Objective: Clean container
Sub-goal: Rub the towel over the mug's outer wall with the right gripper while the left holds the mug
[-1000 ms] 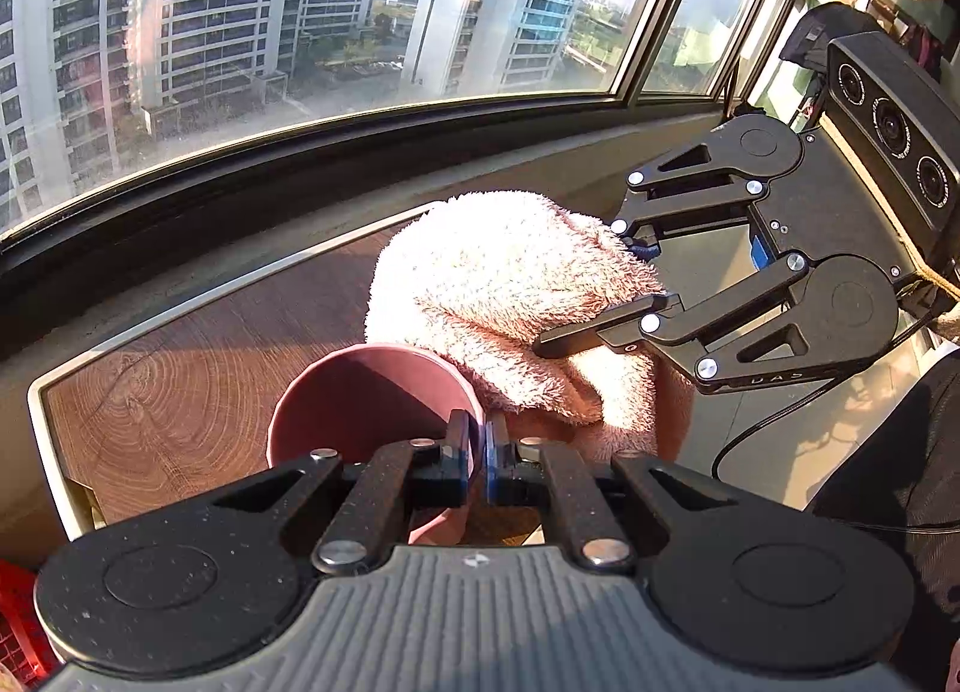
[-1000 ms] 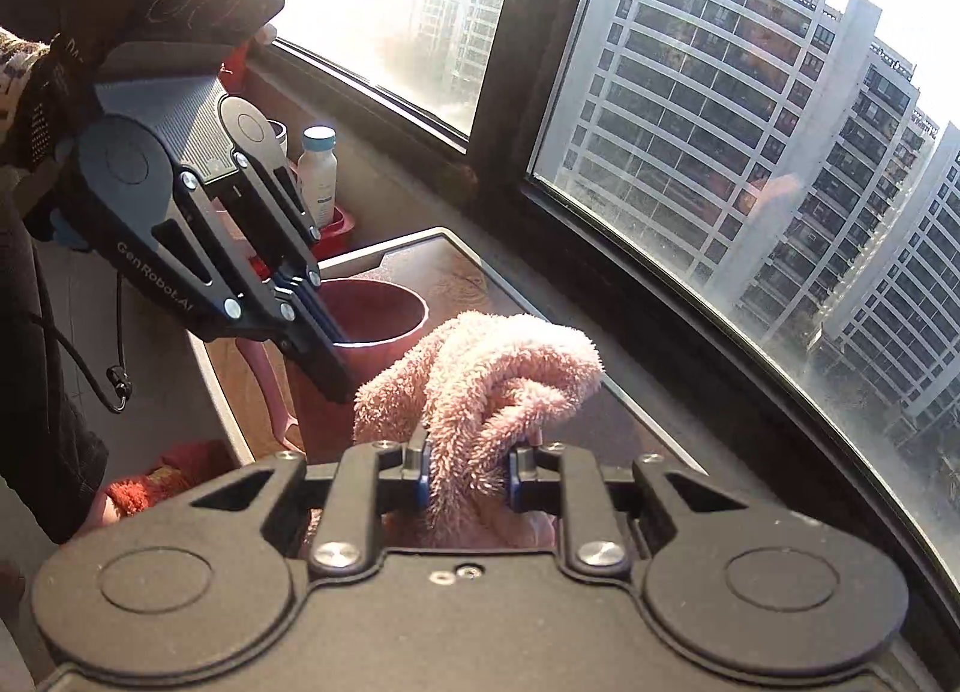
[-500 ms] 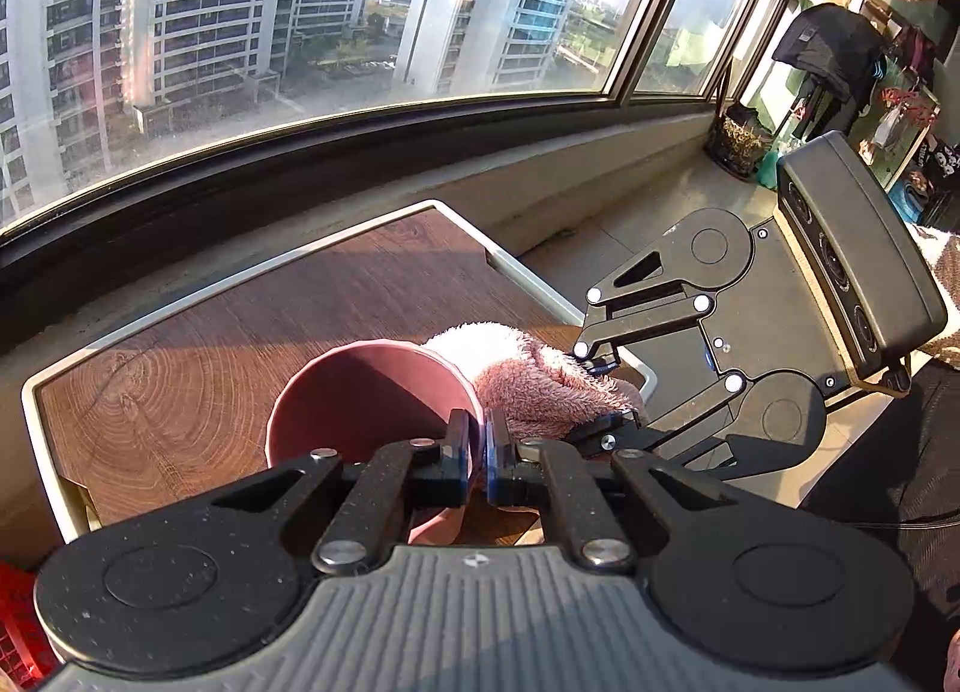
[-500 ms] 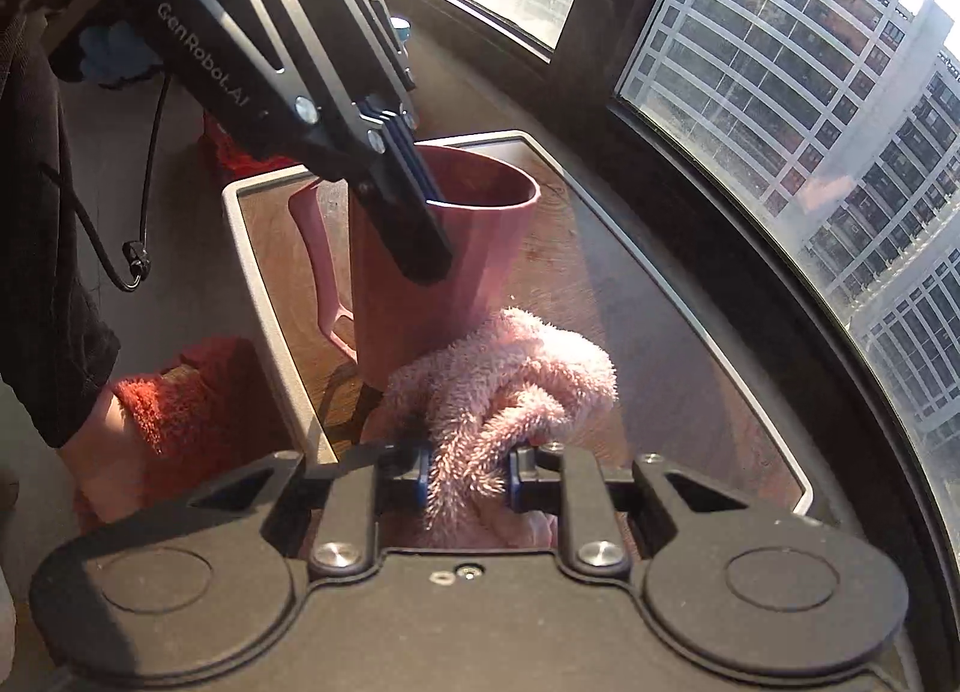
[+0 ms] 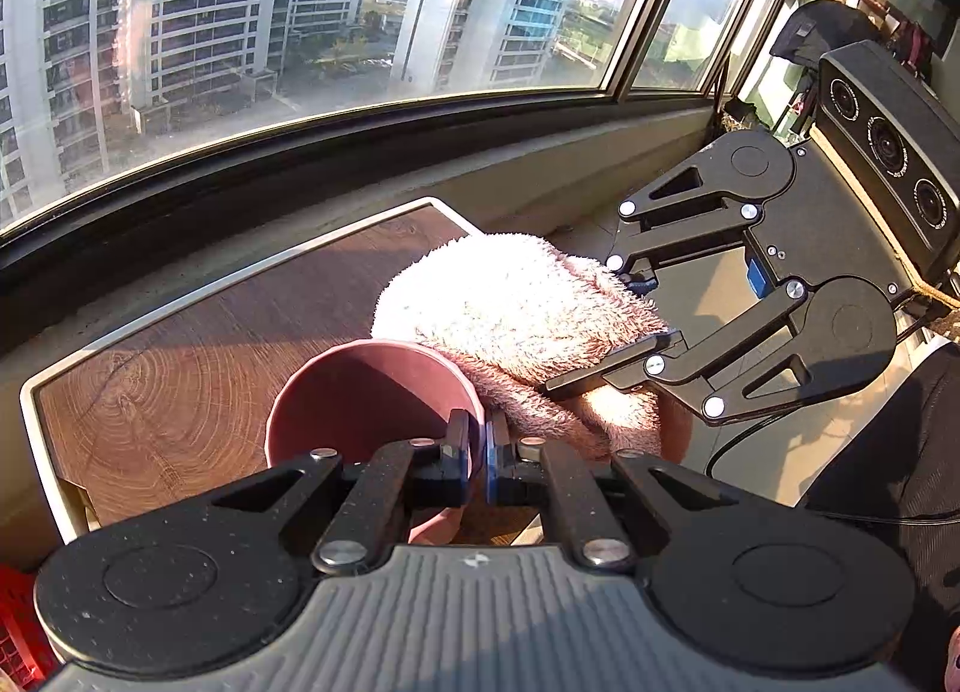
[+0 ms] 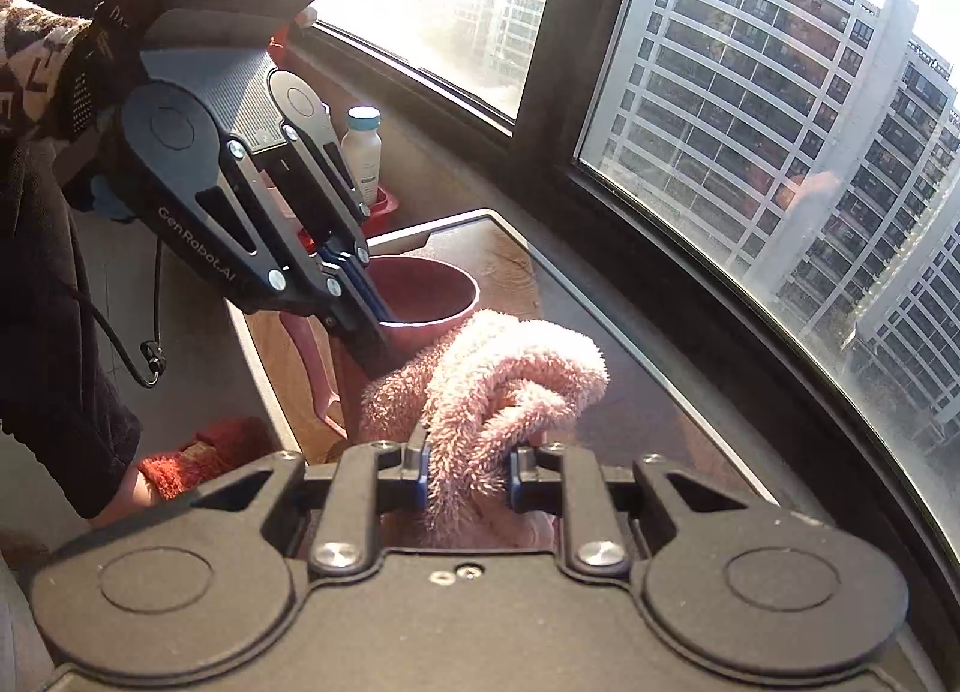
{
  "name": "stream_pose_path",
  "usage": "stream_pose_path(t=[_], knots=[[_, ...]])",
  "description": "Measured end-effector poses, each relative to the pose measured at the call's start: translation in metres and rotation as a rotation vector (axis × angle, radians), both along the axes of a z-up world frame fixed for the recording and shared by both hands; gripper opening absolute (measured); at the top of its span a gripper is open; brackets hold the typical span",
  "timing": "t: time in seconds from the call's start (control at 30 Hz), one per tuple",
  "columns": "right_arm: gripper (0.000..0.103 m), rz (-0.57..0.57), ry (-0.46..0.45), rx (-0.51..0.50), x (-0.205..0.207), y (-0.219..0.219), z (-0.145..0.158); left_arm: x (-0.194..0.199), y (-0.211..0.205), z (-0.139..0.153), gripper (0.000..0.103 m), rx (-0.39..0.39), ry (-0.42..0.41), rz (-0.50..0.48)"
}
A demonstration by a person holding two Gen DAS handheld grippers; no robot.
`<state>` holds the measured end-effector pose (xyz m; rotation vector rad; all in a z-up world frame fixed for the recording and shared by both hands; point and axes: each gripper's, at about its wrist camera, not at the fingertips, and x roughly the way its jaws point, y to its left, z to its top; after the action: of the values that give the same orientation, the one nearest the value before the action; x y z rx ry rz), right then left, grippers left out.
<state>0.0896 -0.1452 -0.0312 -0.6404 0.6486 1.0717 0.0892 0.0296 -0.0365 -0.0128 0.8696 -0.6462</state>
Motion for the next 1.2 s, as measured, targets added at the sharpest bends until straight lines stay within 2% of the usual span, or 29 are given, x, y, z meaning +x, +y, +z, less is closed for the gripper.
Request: stream_pose_path(t=[0.37, 0.73, 1.0, 1.2], knots=[[0.021, 0.024, 0.007, -0.125, -0.002, 0.016, -0.036, 0.001, -0.001, 0.0, 0.005, -0.004, 0.002, -0.002], [0.021, -0.003, -0.025, -0.161, 0.002, 0.005, -0.036, 0.0, 0.001, 0.0, 0.005, -0.003, -0.001, 0.0], [0.021, -0.052, -0.053, -0.055, 0.008, -0.01, -0.004, 0.001, 0.0, 0.0, 0.005, -0.003, 0.0, -0.003], [0.021, -0.057, -0.019, 0.048, 0.011, -0.009, 0.008, 0.0, -0.001, -0.001, 0.005, -0.005, 0.004, -0.011]])
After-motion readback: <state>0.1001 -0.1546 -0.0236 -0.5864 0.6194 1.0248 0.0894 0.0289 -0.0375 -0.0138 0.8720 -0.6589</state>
